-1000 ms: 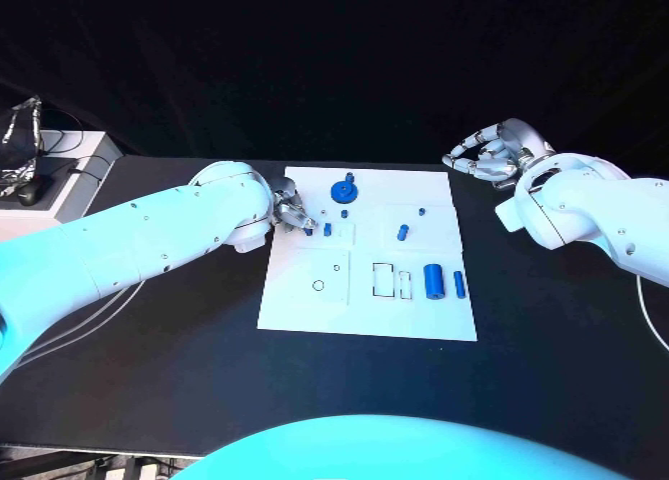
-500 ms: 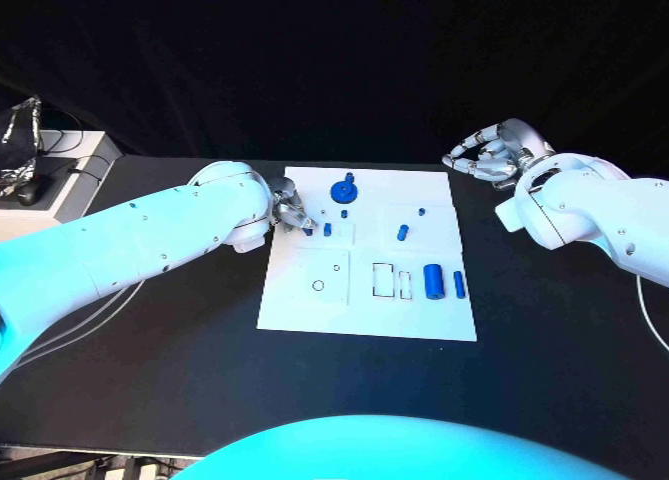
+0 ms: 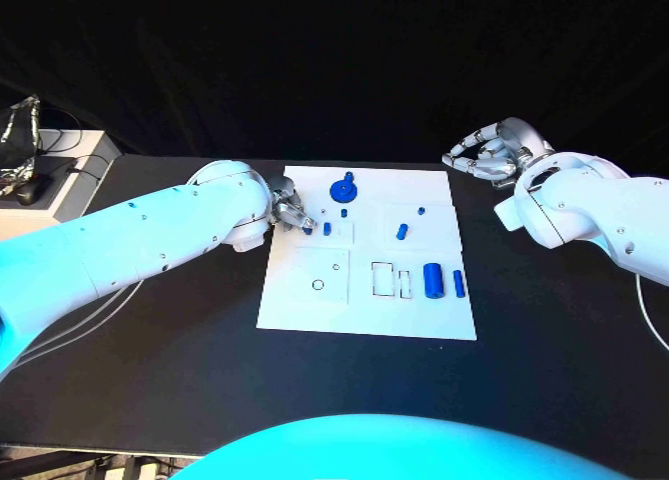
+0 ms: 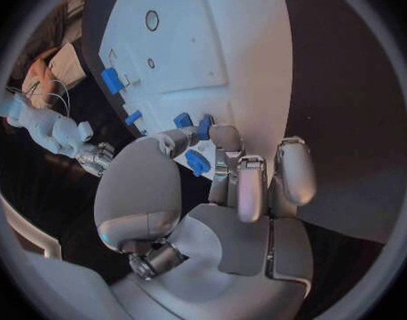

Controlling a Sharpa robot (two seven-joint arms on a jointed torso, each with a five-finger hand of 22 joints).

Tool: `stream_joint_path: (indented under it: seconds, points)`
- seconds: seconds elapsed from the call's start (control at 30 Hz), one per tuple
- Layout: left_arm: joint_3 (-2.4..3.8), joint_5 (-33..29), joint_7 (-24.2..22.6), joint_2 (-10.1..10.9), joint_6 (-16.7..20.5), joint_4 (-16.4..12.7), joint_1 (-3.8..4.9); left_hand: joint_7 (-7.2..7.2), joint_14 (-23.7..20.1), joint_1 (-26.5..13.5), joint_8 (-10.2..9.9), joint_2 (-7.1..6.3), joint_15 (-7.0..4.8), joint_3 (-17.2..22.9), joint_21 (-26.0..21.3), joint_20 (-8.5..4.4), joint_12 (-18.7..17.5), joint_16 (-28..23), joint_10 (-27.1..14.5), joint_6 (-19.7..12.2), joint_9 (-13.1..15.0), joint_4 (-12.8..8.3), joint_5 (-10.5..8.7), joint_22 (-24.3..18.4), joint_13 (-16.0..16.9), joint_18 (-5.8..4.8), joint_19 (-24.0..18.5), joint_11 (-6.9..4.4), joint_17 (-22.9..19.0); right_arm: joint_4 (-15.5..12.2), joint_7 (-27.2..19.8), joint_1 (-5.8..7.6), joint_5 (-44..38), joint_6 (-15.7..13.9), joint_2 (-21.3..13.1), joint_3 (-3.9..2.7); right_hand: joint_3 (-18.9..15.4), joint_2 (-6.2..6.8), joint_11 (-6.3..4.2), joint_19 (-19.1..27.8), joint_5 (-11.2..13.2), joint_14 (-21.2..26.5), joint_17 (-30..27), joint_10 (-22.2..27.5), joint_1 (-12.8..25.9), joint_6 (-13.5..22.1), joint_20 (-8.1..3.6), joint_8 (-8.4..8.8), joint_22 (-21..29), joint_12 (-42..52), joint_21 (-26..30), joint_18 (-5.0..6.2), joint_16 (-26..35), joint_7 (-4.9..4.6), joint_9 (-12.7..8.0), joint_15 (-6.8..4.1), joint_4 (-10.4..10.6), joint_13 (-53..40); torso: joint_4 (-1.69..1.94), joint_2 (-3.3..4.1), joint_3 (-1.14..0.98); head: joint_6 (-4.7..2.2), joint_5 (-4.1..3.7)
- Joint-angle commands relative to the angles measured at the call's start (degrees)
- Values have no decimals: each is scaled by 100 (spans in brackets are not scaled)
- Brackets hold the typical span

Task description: Assemble the parts on the task board

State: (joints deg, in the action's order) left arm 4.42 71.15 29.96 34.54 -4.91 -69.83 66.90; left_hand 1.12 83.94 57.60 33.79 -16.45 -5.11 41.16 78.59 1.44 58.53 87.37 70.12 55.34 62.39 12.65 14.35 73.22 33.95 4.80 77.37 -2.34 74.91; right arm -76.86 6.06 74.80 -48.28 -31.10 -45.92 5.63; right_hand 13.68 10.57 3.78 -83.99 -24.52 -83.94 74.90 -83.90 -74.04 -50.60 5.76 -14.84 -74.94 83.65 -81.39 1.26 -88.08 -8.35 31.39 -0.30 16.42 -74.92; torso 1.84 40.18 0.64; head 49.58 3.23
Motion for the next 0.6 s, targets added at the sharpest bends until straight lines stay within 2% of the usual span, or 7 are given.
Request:
stream_joint_path:
  seconds: [0.03,0.6]
  points:
    - [-34,58,112,16,-88,28,-53,32,420,38,-20,0,-32,-65,-36,-11,16,-29,-29,-31,-10,34,26,3,0,-35,35,-6,792,0,-30,-3,-61,45,4,-2,40,62,-23,-245,-23,-477,985,2,4,50,-51,-20,-1015,-32,35,79,19,7,10,-36,-3,-891,1,1,-1,-2,-8]
    - [-26,140,128,38,-34,-21,-53,42,421,18,-31,-9,-23,-226,-11,-11,27,-30,-26,-30,-19,121,19,41,9,-45,67,4,791,-1,-21,-6,-75,40,-3,-2,60,76,-26,-255,-23,-482,1002,-6,27,55,-56,-18,-1023,-27,26,75,15,10,38,-39,-5,-892,2,-3,-3,-12,-14]
